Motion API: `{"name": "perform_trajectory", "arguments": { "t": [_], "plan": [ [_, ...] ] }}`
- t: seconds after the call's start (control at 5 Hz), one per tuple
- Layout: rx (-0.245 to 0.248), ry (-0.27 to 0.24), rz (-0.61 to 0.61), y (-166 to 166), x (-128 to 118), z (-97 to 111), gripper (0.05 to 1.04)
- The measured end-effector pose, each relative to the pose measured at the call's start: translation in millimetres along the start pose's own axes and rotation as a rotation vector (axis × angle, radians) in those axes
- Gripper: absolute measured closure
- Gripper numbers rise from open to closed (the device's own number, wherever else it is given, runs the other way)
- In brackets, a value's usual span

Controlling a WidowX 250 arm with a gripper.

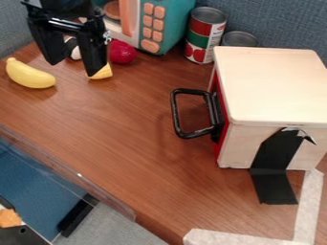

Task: Open the drawer

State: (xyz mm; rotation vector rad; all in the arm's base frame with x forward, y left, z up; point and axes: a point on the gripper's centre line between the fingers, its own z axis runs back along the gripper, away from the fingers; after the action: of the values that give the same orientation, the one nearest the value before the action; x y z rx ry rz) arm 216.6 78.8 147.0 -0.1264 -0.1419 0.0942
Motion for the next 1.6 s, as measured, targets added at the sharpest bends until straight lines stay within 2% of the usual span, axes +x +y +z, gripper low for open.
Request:
{"name": "perform_trajectory", "arguments": {
  "t": [0.2, 0.4, 0.6, 0.8, 1.0, 1.2, 1.6],
  "plan": [
    [-0.007, 0.012, 0.012, 0, -1, -4, 0.084],
    [-0.028, -0.025, 0.103, -5, -4, -17, 0.084],
    [-0.025, -0.101, 0.208, -7, -2, -26, 0.084],
    [-0.036, -0.145, 0.295, -20, 2, -44, 0.084],
    [-0.042, -0.173, 0.316, -27, 9, -57, 0.084],
    [-0.028, -0.150, 0.335, -40, 18, -76, 0.084],
    [-0.026, -0.163, 0.377, -58, 43, -96, 0.084]
  ]
}}
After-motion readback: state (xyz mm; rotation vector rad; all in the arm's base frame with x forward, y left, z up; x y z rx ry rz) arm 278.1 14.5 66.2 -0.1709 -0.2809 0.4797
